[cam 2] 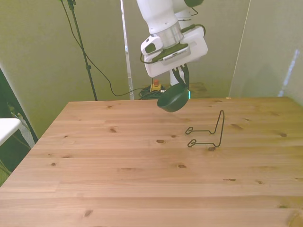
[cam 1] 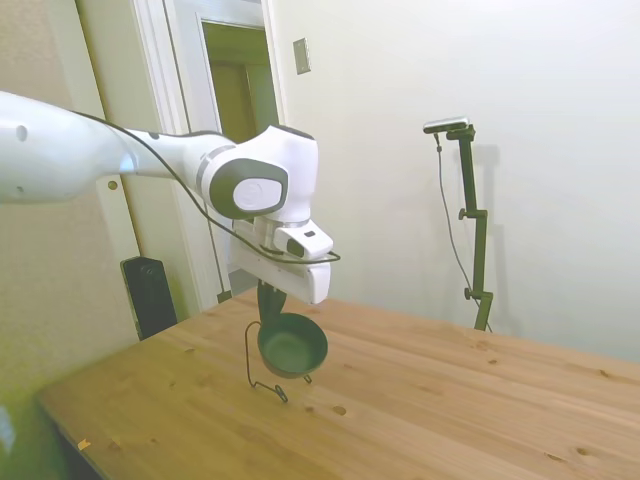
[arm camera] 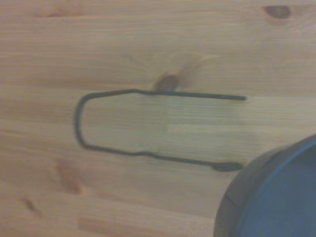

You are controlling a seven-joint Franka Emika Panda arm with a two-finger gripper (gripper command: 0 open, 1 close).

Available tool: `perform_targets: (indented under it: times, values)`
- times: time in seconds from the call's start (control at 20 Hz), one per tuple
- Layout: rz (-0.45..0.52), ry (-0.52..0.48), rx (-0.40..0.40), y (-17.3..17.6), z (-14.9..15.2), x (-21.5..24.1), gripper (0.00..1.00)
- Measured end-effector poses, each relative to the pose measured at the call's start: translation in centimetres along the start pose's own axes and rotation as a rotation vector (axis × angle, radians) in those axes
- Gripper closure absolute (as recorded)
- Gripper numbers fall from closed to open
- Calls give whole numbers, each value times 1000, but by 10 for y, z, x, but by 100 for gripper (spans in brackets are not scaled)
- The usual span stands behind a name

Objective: Load the bowl

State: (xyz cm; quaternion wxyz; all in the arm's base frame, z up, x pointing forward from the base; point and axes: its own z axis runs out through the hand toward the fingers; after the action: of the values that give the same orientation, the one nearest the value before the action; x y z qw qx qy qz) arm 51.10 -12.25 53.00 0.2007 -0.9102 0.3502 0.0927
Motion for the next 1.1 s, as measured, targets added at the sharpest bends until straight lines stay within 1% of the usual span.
perform_targets:
  times: [0.1,0.2,0.25,0.35,0.45,0.7,0.9,1.1]
  values:
    - [-14,-75,75,9,-5,11,100]
    - [-21,-159,145,12,-1,25,100]
    - [-26,-205,174,11,4,33,100]
    - [-33,-268,209,6,12,47,100]
    - [-32,-294,221,1,18,58,100]
    - [-26,-311,232,-3,25,69,100]
    - [-25,-381,254,-11,41,70,100]
    - [25,-403,238,-22,53,69,100]
